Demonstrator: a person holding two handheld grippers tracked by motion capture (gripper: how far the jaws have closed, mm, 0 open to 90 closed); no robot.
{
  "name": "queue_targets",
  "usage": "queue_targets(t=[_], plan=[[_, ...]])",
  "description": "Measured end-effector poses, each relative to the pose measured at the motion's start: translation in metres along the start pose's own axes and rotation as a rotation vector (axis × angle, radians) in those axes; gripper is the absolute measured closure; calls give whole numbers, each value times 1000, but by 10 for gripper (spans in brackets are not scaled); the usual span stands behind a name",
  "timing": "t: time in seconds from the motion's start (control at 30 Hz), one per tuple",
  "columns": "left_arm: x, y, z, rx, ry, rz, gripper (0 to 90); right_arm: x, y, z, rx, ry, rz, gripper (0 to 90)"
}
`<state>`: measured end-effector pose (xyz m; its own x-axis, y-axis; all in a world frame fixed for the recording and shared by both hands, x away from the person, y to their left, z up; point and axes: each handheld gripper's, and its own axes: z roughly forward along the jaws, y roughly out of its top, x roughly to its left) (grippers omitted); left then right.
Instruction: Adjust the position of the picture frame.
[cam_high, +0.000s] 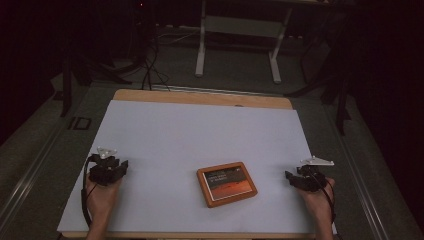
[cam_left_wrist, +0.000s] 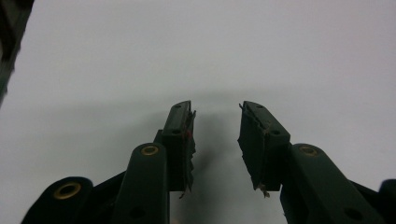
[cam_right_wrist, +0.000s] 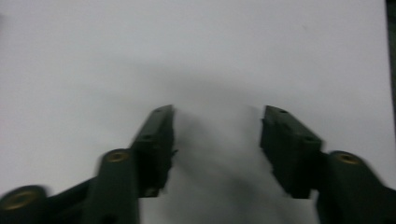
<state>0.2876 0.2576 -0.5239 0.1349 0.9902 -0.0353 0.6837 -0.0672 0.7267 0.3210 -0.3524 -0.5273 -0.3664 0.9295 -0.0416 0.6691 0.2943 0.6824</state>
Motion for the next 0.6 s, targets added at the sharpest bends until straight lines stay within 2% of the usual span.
queue_targets(t=[0.07, 0.1, 0.17, 0.27, 0.37, 0.47, 0.6], plan=[[1, 1, -2, -14, -46, -5, 637, 4, 1, -2, -10, 13, -26, 592], [1, 1, -2, -14, -46, -5, 637, 4, 1, -2, -10, 13, -26, 592], [-1, 1, -3, -12, -74, 8, 638, 9, 3, -4, -24, 15, -44, 638], [-10, 2, -2, 6, -114, 71, 642, 17, 4, -5, -45, 32, -65, 739], [-20, 2, -2, 14, -127, 129, 642, 25, 7, -6, -45, 41, -99, 814], [-29, 1, -1, 31, -146, 183, 642, 33, 10, -6, -41, 84, -136, 890], [-37, 1, -1, 28, -170, 218, 641, 48, 10, -5, -4, 133, -224, 899]])
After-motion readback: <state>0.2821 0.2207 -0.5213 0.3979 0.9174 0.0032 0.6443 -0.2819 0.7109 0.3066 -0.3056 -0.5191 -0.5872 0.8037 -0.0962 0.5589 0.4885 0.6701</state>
